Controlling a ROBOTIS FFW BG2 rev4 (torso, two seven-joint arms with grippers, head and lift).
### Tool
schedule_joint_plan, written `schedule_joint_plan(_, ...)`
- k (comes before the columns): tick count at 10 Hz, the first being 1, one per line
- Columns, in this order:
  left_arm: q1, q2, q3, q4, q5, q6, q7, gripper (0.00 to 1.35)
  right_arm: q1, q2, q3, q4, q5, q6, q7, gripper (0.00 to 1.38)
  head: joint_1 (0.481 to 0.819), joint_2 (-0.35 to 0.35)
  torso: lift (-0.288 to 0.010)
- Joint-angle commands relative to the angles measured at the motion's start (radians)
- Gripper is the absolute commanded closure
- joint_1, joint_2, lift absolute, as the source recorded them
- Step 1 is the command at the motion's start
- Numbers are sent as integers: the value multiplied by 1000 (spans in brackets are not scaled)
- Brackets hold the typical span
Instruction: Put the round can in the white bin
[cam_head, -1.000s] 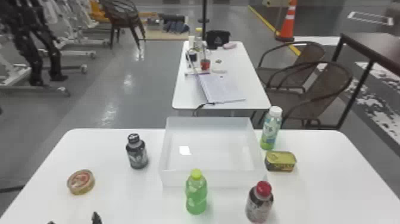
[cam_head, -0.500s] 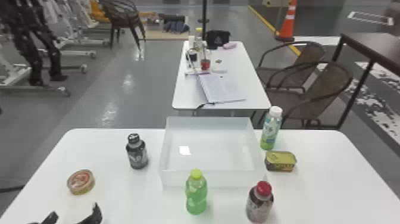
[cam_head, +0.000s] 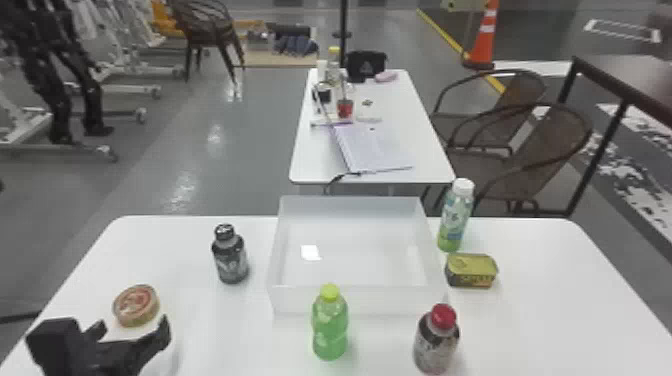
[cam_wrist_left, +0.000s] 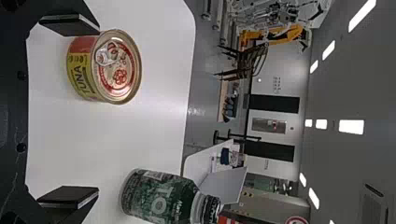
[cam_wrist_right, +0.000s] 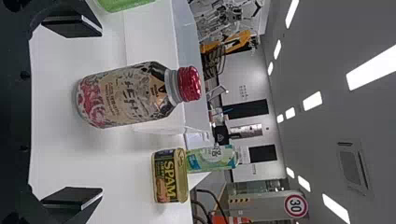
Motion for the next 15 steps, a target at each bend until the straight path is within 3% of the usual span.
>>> schedule_joint_plan(1,-69,-7,56,40,-47,42,-36,99,-1,0,1,2,1,0,0,94,549,0,-100)
schedule_joint_plan(3,-149,25,79,102,-93,97,-102,99,-3,0,1,3,1,0,0,94,549,0,-100)
schedule_joint_plan(5,-192,58,59,135,-96,149,-109,98,-4,0,1,5,1,0,0,94,549,0,-100)
schedule_joint_plan(9,-269,74,57,178,-183,234,-133,96,-7,2,1,8,0,0,0,94,549,0,-100)
schedule_joint_plan(15,-296,100,57,258,-195,249,-135,101,-10,3,1,11,0,0,0,94,549,0,-100)
